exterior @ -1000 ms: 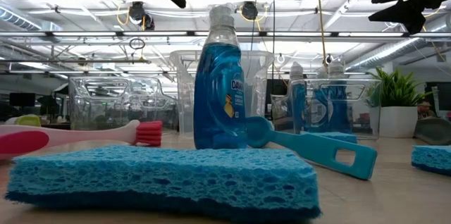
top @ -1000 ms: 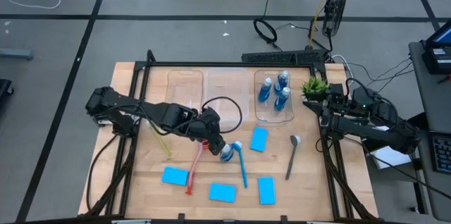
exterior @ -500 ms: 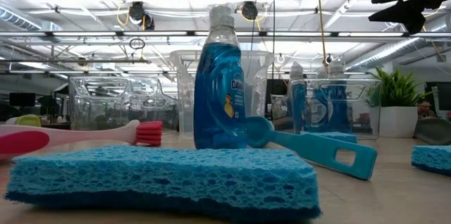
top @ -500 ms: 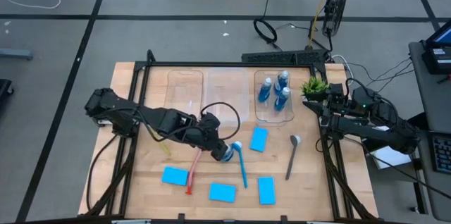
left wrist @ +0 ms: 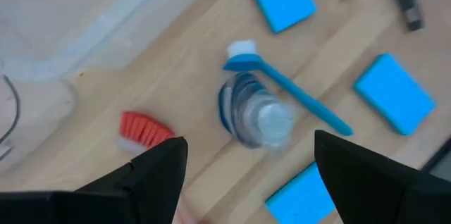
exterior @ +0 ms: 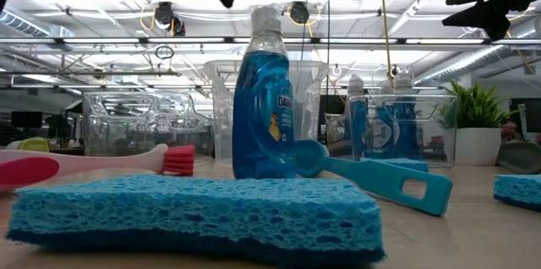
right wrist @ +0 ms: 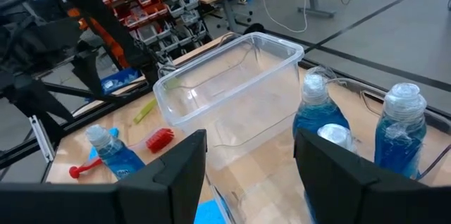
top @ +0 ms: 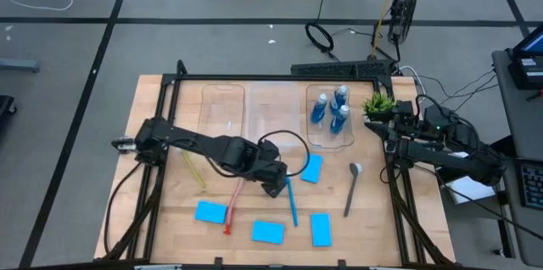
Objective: Pick & Place Kitchen Sink Supplies
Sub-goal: Put the blue dishwashing liquid bottle into the right transparent bin
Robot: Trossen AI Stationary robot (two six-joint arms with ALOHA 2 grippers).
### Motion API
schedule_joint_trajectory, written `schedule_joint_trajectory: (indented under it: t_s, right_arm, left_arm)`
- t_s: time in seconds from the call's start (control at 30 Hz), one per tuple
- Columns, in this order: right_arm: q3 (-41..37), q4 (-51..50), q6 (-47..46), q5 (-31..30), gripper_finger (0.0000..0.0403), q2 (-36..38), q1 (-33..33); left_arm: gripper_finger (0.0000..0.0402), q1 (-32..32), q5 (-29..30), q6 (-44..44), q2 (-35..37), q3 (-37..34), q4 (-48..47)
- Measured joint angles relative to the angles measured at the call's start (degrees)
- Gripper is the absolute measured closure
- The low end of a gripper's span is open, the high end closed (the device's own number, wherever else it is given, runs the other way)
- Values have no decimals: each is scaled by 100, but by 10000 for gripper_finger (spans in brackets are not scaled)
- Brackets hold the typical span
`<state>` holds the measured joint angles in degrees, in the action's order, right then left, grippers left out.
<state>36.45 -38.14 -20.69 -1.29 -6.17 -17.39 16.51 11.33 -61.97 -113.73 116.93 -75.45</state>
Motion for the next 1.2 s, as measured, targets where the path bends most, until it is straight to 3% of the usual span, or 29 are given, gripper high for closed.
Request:
schedule_joint_trajectory:
  t_s: [1.2]
  right_arm:
    - [0,-28,42,0,202,2,2]
  left_arm:
    - [94,-107,-237,338,-635,91,459]
